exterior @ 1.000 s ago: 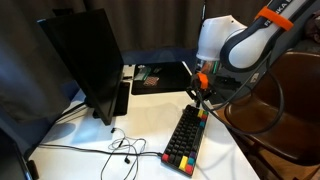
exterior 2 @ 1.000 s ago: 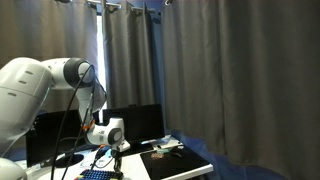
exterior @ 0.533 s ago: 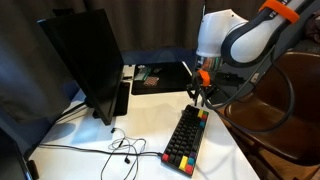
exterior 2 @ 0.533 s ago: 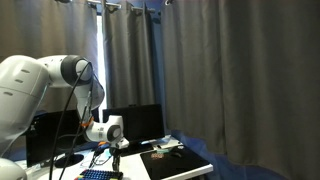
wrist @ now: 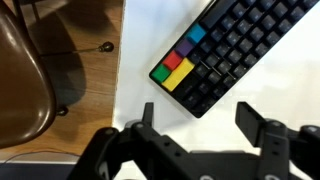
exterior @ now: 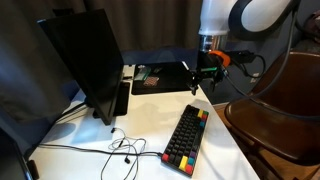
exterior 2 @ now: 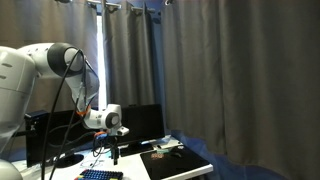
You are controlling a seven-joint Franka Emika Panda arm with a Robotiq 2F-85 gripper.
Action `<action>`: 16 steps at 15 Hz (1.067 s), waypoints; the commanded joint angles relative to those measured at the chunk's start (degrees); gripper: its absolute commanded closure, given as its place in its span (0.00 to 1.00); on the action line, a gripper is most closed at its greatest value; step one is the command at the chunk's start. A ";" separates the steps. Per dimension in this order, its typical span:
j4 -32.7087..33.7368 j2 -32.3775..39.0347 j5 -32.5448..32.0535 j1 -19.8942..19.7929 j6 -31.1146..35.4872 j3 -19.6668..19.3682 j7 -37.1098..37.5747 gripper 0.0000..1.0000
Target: Press the third key in the right most column on the keyboard
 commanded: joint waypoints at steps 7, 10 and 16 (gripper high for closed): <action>-3.62 -14.84 0.58 -4.46 -9.93 4.28 -20.38 0.00; -5.10 -18.51 1.94 -5.27 -12.58 4.79 -26.89 0.00; -5.38 -19.96 0.72 -6.65 -13.52 5.42 -29.17 0.00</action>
